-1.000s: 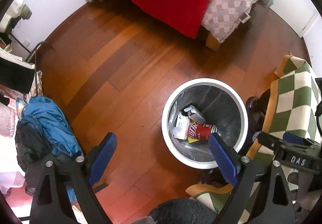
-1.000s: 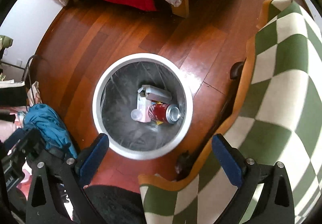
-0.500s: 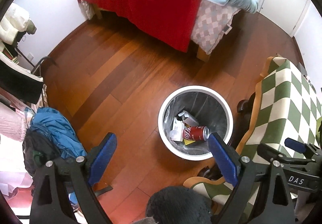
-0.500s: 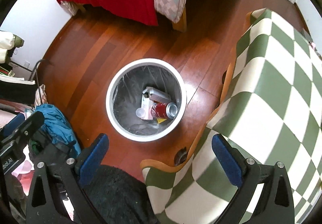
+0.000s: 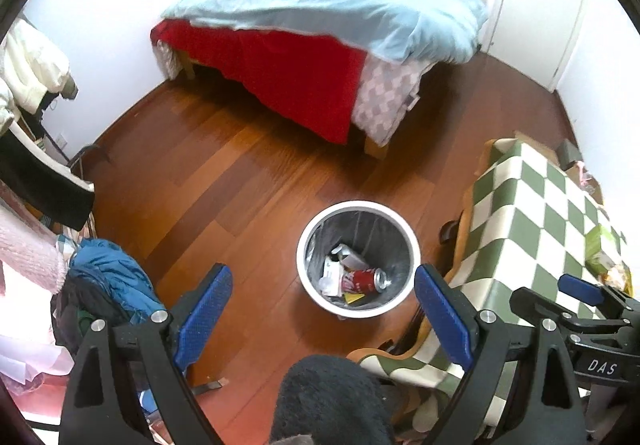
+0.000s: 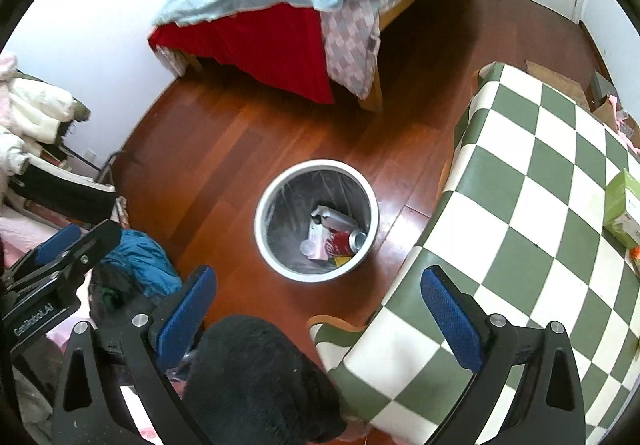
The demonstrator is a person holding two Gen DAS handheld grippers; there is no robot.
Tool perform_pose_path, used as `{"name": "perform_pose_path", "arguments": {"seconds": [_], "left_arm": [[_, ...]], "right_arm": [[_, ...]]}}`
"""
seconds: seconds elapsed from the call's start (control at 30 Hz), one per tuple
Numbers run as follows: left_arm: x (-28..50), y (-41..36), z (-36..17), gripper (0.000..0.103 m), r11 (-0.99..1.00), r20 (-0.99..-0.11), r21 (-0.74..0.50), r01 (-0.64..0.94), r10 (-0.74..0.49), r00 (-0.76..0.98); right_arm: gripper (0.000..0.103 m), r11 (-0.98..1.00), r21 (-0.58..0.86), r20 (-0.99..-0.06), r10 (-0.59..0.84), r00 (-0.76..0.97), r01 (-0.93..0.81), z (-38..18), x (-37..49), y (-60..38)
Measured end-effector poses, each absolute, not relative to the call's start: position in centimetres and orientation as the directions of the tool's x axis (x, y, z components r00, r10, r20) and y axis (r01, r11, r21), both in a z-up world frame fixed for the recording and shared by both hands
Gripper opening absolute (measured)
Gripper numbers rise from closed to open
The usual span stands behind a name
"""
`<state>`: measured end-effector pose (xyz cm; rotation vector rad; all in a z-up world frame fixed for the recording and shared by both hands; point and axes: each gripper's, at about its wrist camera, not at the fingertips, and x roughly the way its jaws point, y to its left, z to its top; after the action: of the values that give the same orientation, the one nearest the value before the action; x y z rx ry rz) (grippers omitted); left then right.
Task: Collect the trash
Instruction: 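Withdraw both open grippers from the bin back toward the table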
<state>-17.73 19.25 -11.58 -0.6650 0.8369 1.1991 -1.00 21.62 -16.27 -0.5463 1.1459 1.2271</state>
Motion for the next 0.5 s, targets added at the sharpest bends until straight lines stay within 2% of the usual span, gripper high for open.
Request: {"name": "perform_pose_path", "arguments": {"seconds": [0.27,0.5], "left_arm": [[-15.6,16.2,-8.0,0.093,0.301,-0.802,-0.021,-0.953,0.564,0.196],[-8.7,14.7,-7.6,0.093,0.385,-0.791,-0.037,-0.922,0.552,0.263]], "right_arm": [[0.103,0.317,0.349,-0.829,0.543,-0.133,-0.882,-12.4,0.8,16.9],[0.103,0.433,0.415,-0.803,0.588,-0.098,-0.800,-10.9,8.2,11.0]]}}
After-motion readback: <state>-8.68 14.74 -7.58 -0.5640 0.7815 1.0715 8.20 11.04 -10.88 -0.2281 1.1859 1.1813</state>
